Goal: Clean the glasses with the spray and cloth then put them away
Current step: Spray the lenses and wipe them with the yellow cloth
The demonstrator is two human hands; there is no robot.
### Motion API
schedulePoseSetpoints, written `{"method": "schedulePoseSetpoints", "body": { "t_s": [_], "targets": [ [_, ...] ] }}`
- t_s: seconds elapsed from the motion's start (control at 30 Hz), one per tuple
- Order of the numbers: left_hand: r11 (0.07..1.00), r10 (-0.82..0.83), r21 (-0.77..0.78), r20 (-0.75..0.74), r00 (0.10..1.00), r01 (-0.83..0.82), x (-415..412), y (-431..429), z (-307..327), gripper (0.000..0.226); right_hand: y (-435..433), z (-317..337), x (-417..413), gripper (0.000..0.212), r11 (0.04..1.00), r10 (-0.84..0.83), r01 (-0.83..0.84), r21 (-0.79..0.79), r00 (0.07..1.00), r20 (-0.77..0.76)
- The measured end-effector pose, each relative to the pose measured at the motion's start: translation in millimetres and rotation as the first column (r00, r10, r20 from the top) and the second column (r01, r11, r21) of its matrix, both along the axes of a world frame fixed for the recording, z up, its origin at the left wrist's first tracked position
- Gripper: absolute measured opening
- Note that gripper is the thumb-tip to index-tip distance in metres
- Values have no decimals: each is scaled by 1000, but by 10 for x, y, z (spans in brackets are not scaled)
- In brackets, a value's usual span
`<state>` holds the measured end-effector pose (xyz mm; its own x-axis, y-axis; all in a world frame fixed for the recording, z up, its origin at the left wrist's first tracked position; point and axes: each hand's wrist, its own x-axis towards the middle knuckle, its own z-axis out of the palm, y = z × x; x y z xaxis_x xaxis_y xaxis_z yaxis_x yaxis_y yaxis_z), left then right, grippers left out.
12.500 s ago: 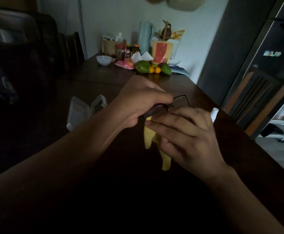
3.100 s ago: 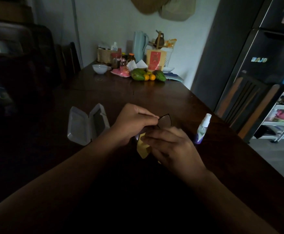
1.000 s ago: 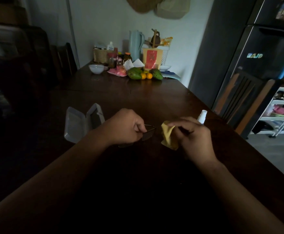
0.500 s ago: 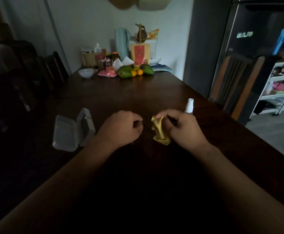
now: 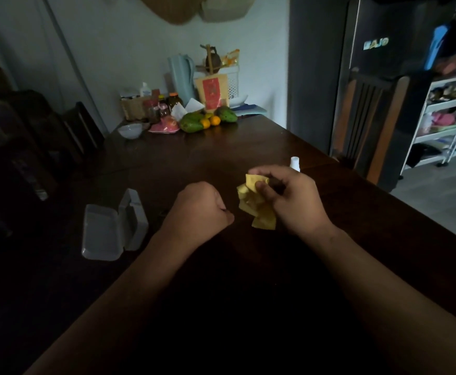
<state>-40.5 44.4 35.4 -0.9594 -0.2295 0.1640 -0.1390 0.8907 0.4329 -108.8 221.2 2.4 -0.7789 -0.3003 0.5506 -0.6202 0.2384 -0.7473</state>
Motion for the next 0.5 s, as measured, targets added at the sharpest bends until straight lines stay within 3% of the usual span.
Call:
{"method": "schedulePoseSetpoints", "body": {
  "t_s": [0.3, 0.4, 0.5],
  "targets": [
    [979, 57, 200, -57, 997, -44, 52, -130, 39, 44, 29, 33, 28, 31, 1000, -17, 16, -26, 998, -57],
    [966, 95, 245, -61, 994, -77, 58, -223, 57, 48, 27, 35, 35, 30, 999, -15, 12, -44, 997, -71],
    [959, 129, 262, -70, 989, -107, 69, -310, 57, 38, 35, 39, 38, 29, 999, -16, 12, -41, 996, -87]
  ]
}}
